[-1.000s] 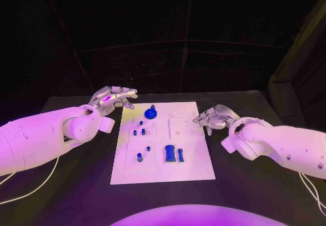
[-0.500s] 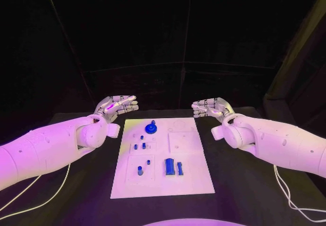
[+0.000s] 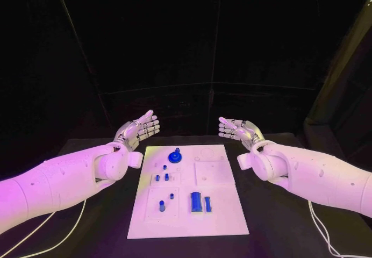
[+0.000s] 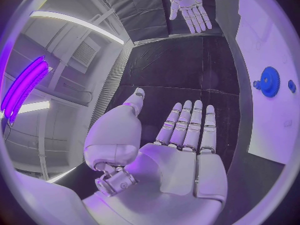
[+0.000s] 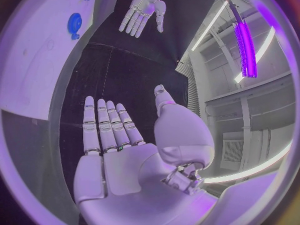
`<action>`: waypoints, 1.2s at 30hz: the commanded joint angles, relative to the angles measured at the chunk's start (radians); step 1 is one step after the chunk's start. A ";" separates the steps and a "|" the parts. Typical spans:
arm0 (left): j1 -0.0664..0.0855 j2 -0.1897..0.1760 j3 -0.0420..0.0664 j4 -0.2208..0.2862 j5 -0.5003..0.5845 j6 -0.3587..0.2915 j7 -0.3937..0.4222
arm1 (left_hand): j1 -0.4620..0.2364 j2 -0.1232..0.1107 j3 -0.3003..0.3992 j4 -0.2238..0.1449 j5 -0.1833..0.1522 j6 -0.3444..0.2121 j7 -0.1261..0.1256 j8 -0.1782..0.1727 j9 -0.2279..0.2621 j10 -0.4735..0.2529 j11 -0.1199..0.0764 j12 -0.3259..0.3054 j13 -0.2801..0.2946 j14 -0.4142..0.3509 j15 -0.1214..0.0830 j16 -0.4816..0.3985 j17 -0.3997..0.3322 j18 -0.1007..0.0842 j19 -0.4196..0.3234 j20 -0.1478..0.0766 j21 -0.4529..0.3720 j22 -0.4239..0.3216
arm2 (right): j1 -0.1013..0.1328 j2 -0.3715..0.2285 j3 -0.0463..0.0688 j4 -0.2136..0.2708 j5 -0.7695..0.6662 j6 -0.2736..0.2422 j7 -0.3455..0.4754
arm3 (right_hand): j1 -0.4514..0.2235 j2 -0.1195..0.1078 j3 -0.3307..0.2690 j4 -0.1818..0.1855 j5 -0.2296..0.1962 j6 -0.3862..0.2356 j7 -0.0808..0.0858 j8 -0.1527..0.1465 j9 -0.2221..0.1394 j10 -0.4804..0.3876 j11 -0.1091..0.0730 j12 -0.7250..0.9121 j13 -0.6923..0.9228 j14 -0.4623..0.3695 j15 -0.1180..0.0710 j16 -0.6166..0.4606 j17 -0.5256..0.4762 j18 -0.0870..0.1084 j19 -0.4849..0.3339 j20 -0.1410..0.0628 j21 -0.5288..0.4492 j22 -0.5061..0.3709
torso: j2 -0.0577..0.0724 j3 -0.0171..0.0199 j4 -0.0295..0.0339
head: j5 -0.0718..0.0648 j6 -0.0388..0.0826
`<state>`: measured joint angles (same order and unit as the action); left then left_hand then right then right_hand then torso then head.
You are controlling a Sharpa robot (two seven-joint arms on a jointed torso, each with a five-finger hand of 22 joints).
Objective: Assemble the parts on the task board
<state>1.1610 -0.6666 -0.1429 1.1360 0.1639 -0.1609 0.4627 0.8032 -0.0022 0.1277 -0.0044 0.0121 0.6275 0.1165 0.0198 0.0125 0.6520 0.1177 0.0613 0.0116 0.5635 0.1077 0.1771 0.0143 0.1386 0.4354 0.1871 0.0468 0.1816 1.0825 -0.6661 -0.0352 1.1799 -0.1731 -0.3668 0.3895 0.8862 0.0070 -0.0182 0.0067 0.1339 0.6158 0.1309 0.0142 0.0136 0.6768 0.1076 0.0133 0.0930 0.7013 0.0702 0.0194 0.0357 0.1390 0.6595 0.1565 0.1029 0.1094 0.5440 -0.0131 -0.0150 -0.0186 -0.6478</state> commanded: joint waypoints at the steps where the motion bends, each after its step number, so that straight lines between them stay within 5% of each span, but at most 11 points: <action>1: -0.012 -0.013 0.015 0.054 -0.038 -0.126 0.016 | -0.256 0.002 -0.041 0.004 -0.012 -0.200 -0.037 -0.020 -0.012 -0.208 -0.037 -0.061 -0.012 -0.180 -0.034 -0.056 -0.014 -0.042 -0.139 -0.059 -0.047 -0.058 | -0.004 -0.018 0.006 0.070 0.050 -0.117 0.041 | -0.282 -0.007 0.018 -0.007 -0.042 -0.196 -0.042 -0.014 -0.014 -0.216 -0.034 -0.013 -0.093 -0.223 -0.070 -0.019 -0.036 -0.042 -0.210 -0.050 -0.103 -0.035 | 0.000 0.0092 0.0106 | 0.012 0.030; 2: -0.020 -0.022 0.026 0.087 -0.049 -0.168 0.020 | -0.291 0.002 -0.047 0.004 -0.012 -0.228 -0.042 -0.020 -0.012 -0.237 -0.043 -0.061 -0.012 -0.204 -0.108 -0.064 -0.014 -0.052 -0.158 -0.068 -0.047 -0.066 | -0.008 -0.031 0.010 0.112 0.066 -0.155 0.053 | -0.323 -0.007 0.018 -0.007 -0.049 -0.224 -0.048 -0.014 -0.014 -0.246 -0.108 -0.013 -0.093 -0.255 -0.070 -0.019 -0.036 -0.052 -0.240 -0.057 -0.103 -0.109 | 0.000 0.0109 0.0125 | 0.015 0.038; 4: -0.033 -0.035 0.043 0.136 -0.065 -0.229 0.025 | -0.328 0.002 -0.051 0.004 -0.012 -0.256 -0.117 -0.020 -0.012 -0.267 -0.118 -0.061 -0.012 -0.230 -0.108 -0.072 -0.014 -0.052 -0.178 -0.076 -0.047 -0.074 | -0.013 -0.049 0.016 0.172 0.089 -0.209 0.070 | -0.359 -0.007 0.018 -0.007 -0.054 -0.250 -0.053 -0.014 -0.014 -0.274 -0.108 -0.013 -0.093 -0.284 -0.070 -0.019 -0.036 -0.053 -0.267 -0.063 -0.103 -0.109 | 0.000 0.0124 0.0142 | 0.017 0.045; 6: -0.046 -0.048 0.059 0.185 -0.081 -0.292 0.030 | -0.360 0.002 -0.055 0.004 -0.012 -0.281 -0.117 -0.020 -0.012 -0.292 -0.118 -0.061 -0.012 -0.253 -0.108 -0.079 -0.014 -0.059 -0.195 -0.084 -0.047 -0.081 | -0.018 -0.065 0.020 0.227 0.110 -0.257 0.085 | -0.396 -0.007 0.018 -0.007 -0.060 -0.275 -0.059 -0.014 -0.014 -0.303 -0.108 -0.013 -0.093 -0.314 -0.070 -0.019 -0.036 -0.053 -0.295 -0.070 -0.103 -0.109 | 0.000 0.0131 0.0149 | 0.019 0.048; 7: -0.052 -0.054 0.067 0.209 -0.089 -0.323 0.033 | -0.378 0.002 -0.128 0.004 -0.012 -0.295 -0.117 -0.020 -0.012 -0.307 -0.118 -0.061 -0.012 -0.265 -0.108 -0.083 -0.014 -0.063 -0.205 -0.088 -0.047 -0.086 | -0.020 -0.072 0.023 0.251 0.119 -0.279 0.092 | -0.416 -0.007 0.018 -0.007 -0.063 -0.289 -0.131 -0.014 -0.014 -0.318 -0.108 -0.013 -0.093 -0.330 -0.070 -0.019 -0.036 -0.061 -0.310 -0.073 -0.103 -0.109 | 0.000 0.0131 0.0150 | 0.019 0.048; 10: -0.074 -0.076 0.095 0.292 -0.117 -0.428 0.042 | -0.432 0.002 -0.128 0.004 -0.012 -0.338 -0.117 -0.020 -0.012 -0.351 -0.118 -0.061 -0.012 -0.304 -0.108 -0.095 -0.014 -0.063 -0.234 -0.101 -0.047 -0.098 | -0.026 -0.093 0.029 0.321 0.146 -0.342 0.111 | -0.476 -0.007 0.018 -0.007 -0.134 -0.331 -0.131 -0.014 -0.014 -0.364 -0.108 -0.013 -0.093 -0.377 -0.070 -0.019 -0.036 -0.064 -0.354 -0.084 -0.103 -0.109 | 0.000 0.0131 0.0150 | 0.019 0.048; 11: -0.079 -0.081 0.102 0.312 -0.124 -0.454 0.044 | -0.447 0.002 -0.128 0.004 -0.012 -0.349 -0.117 -0.020 -0.012 -0.363 -0.118 -0.061 -0.012 -0.313 -0.108 -0.098 -0.014 -0.064 -0.242 -0.104 -0.047 -0.101 | -0.028 -0.098 0.030 0.337 0.153 -0.356 0.116 | -0.493 -0.007 0.018 -0.007 -0.134 -0.343 -0.131 -0.014 -0.014 -0.376 -0.108 -0.013 -0.093 -0.390 -0.070 -0.019 -0.036 -0.063 -0.367 -0.157 -0.103 -0.109 | 0.000 0.0131 0.0150 | 0.019 0.048; 12: -0.084 -0.086 0.108 0.331 -0.130 -0.478 0.046 | -0.461 0.002 -0.128 0.004 -0.012 -0.360 -0.117 -0.020 -0.012 -0.374 -0.118 -0.061 -0.012 -0.324 -0.108 -0.102 -0.014 -0.139 -0.250 -0.107 -0.047 -0.104 | -0.029 -0.102 0.032 0.351 0.158 -0.368 0.120 | -0.508 -0.007 0.018 -0.007 -0.134 -0.353 -0.131 -0.014 -0.014 -0.388 -0.108 -0.013 -0.093 -0.402 -0.070 -0.019 -0.036 -0.065 -0.378 -0.157 -0.103 -0.109 | 0.000 0.0131 0.0150 | 0.019 0.048; 13: -0.089 -0.091 0.114 0.348 -0.136 -0.500 0.048 | -0.475 0.002 -0.128 0.004 -0.012 -0.371 -0.117 -0.020 -0.012 -0.385 -0.118 -0.061 -0.012 -0.333 -0.108 -0.105 -0.014 -0.139 -0.258 -0.110 -0.047 -0.107 | -0.030 -0.106 0.033 0.362 0.162 -0.378 0.123 | -0.522 -0.007 0.018 -0.007 -0.134 -0.363 -0.131 -0.014 -0.014 -0.399 -0.108 -0.013 -0.093 -0.414 -0.070 -0.019 -0.036 -0.139 -0.389 -0.157 -0.103 -0.109 | 0.000 0.0131 0.0150 | 0.019 0.048; 18: -0.106 -0.108 0.137 0.415 -0.158 -0.585 0.055 | -0.538 0.002 -0.128 0.004 -0.012 -0.420 -0.117 -0.020 -0.012 -0.437 -0.118 -0.061 -0.012 -0.378 -0.108 -0.177 -0.014 -0.139 -0.293 -0.187 -0.047 -0.182 | -0.032 -0.114 0.035 0.390 0.173 -0.403 0.130 | -0.591 -0.007 0.018 -0.007 -0.134 -0.411 -0.131 -0.014 -0.014 -0.452 -0.108 -0.013 -0.093 -0.468 -0.070 -0.019 -0.036 -0.139 -0.440 -0.157 -0.103 -0.109 | 0.000 0.0131 0.0150 | 0.019 0.048; 36: -0.111 -0.113 0.143 0.434 -0.164 -0.609 0.057 | -0.676 0.002 -0.128 0.004 -0.012 -0.527 -0.117 -0.020 -0.012 -0.548 -0.118 -0.061 -0.012 -0.471 -0.108 -0.177 -0.014 -0.139 -0.365 -0.187 -0.047 -0.182 | -0.032 -0.114 0.035 0.390 0.173 -0.403 0.130 | -0.743 -0.007 0.018 -0.007 -0.134 -0.516 -0.131 -0.014 -0.014 -0.567 -0.108 -0.013 -0.093 -0.589 -0.070 -0.019 -0.036 -0.139 -0.552 -0.157 -0.103 -0.109 | 0.000 0.0131 0.0150 | 0.019 0.048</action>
<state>1.0484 -0.7798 -0.0014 1.5680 0.0180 -0.7542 0.4938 0.1719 0.0002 0.0059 -0.0001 0.0038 0.1349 -0.0010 0.0040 0.0014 0.1402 -0.0002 0.0070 0.0014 0.1211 0.0001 0.0069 0.0009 0.0214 0.0966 0.0024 0.0040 0.0036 1.0483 -0.7799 -0.0011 1.5673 -0.0017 -0.7590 0.5027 0.1934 0.0005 -0.0059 -0.0003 0.0063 0.1344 -0.0003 0.0039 0.0012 0.1494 0.0022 0.0037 0.0012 0.1543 -0.0016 0.0047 0.0011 0.0223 0.1459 0.0009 0.0067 0.0016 0.5441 0.0000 0.0001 0.0002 -0.5998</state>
